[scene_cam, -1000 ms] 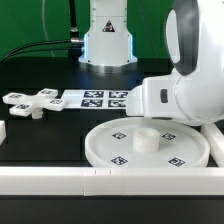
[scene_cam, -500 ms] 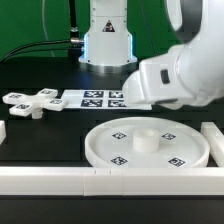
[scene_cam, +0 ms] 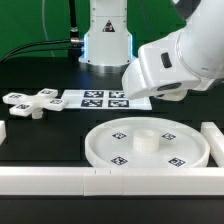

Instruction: Assemble round table

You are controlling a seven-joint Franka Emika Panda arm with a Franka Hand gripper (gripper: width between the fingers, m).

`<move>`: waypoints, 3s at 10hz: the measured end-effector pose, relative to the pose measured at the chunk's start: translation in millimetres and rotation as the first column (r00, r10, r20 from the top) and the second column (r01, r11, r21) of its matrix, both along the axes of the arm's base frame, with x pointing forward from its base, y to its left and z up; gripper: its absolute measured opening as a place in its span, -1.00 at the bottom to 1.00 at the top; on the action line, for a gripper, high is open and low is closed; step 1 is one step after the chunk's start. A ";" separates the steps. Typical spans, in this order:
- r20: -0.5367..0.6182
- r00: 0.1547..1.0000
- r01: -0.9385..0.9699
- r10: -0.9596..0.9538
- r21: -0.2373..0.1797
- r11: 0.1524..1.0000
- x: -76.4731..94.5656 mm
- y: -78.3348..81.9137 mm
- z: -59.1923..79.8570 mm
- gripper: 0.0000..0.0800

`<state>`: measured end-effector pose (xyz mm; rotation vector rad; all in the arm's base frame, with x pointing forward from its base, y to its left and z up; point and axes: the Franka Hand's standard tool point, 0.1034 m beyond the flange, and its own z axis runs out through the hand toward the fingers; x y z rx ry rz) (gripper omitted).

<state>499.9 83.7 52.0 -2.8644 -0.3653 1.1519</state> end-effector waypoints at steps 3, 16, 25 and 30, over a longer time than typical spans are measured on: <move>0.107 0.979 0.178 -0.173 -0.040 0.983 -2.2 -19.2 16.3 0.02; 0.847 0.500 0.106 -0.179 0.145 0.984 53.6 -15.7 58.7 0.02; 0.923 0.379 -0.029 -0.071 0.089 0.996 56.7 -42.9 53.7 0.02; 0.917 0.394 -0.038 -0.062 0.084 0.996 57.7 -43.5 41.2 0.02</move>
Offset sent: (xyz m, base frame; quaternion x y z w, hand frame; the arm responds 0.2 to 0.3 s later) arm 0.0017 -0.0064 0.0269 -0.0774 0.1401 -0.0286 0.9867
